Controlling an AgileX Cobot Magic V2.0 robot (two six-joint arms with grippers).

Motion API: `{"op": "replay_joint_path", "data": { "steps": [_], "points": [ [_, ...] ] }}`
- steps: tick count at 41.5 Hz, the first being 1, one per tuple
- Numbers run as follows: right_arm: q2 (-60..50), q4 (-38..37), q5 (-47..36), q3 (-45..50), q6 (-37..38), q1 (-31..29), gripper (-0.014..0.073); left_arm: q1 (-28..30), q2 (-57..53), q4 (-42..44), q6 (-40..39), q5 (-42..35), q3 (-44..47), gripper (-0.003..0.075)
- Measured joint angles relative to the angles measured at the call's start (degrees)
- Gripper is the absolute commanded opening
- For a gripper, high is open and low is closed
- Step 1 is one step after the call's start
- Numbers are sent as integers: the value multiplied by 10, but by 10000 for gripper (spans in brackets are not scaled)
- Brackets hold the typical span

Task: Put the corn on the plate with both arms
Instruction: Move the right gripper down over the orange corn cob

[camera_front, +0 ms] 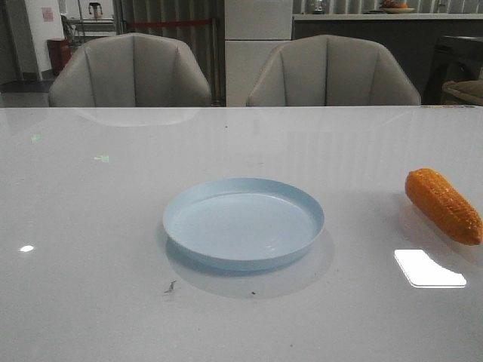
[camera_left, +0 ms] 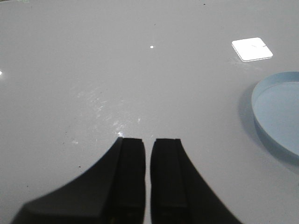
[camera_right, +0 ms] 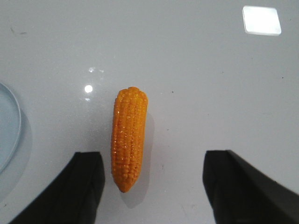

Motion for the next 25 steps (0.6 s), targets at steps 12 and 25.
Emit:
{"op": "replay_joint_path", "data": {
  "steps": [12, 25],
  "points": [
    [166, 0, 97, -149, 0, 0, 551, 0, 0, 0, 0, 0, 0, 148],
    [334, 6, 168, -275, -15, 10, 551, 0, 0, 0, 0, 0, 0, 148]
  ]
}}
